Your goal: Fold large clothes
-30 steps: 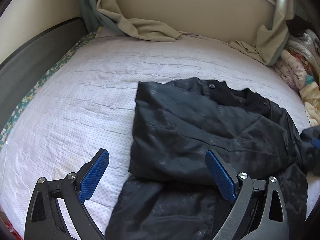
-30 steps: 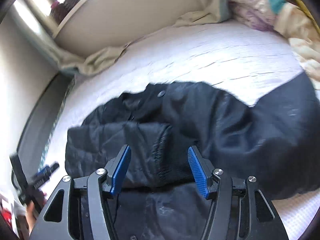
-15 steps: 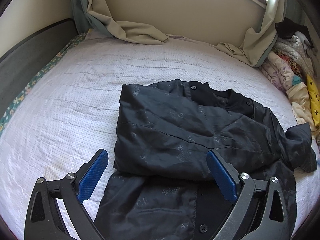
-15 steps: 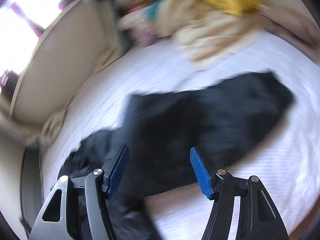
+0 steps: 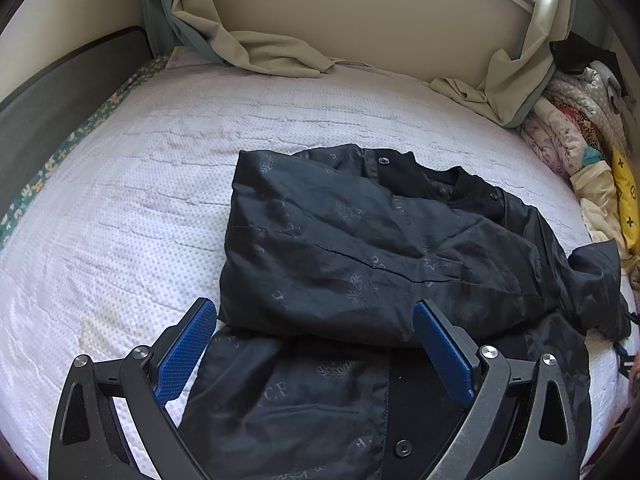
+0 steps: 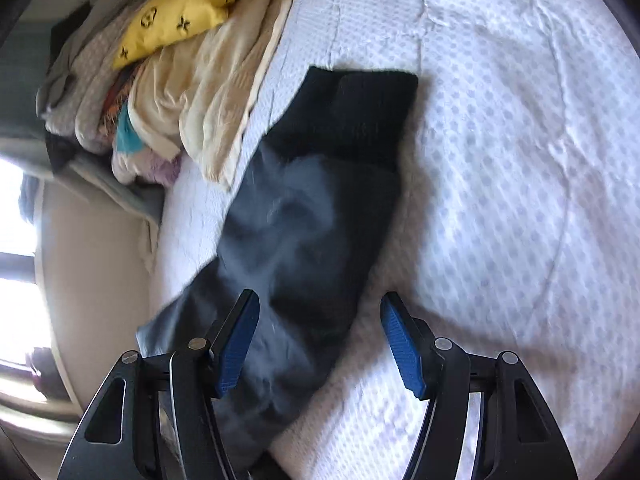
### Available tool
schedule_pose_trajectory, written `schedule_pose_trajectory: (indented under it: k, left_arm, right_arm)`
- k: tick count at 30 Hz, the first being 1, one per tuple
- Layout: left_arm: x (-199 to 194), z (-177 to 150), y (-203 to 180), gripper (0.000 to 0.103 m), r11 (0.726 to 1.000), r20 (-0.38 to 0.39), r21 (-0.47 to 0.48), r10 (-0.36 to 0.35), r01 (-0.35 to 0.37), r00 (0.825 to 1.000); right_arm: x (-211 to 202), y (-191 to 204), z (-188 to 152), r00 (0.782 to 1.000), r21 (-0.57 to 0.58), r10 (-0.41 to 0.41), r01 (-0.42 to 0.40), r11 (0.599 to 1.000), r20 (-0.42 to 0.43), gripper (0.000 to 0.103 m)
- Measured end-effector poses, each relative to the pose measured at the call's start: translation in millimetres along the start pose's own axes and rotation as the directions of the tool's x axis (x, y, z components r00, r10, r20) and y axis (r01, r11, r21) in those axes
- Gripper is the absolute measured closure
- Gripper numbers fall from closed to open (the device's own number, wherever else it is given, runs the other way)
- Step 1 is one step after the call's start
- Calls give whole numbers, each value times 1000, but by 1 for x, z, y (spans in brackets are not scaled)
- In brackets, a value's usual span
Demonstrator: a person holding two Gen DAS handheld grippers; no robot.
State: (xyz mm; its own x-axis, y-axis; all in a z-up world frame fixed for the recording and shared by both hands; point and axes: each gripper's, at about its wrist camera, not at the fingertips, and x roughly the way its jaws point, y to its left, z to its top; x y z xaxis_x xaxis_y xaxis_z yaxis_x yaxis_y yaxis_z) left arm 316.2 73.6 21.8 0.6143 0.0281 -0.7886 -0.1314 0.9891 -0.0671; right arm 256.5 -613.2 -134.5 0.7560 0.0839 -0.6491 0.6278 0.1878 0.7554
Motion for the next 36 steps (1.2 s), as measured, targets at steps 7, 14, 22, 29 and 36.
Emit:
schedule_pose_trajectory:
  k: [7, 14, 22, 29, 36]
  left_arm:
    - [-3, 2, 6, 3, 1000, 11, -19, 0, 0, 1000]
    - [-2, 4, 14, 3, 999, 12, -50, 8, -7, 1000]
    - [-11, 5, 10, 3, 999, 43, -28, 30, -28, 999]
    - [-22, 6, 7, 3, 1000, 80, -13, 19, -18, 997]
    - [-28, 9, 15, 3, 999, 89, -41, 1, 2, 996]
  right_arm:
    - [8, 1, 14, 999, -15, 20, -19, 1000, 30, 56]
    - [-14, 31, 15, 996, -179, 3, 13, 984, 90, 95]
    - [-88, 122, -37, 955, -518, 156, -3, 855, 253, 95]
    - [-140, 202, -140, 896, -820, 394, -62, 569, 205, 95]
    - [-125, 248, -263, 901, -939, 421, -226, 261, -100, 95]
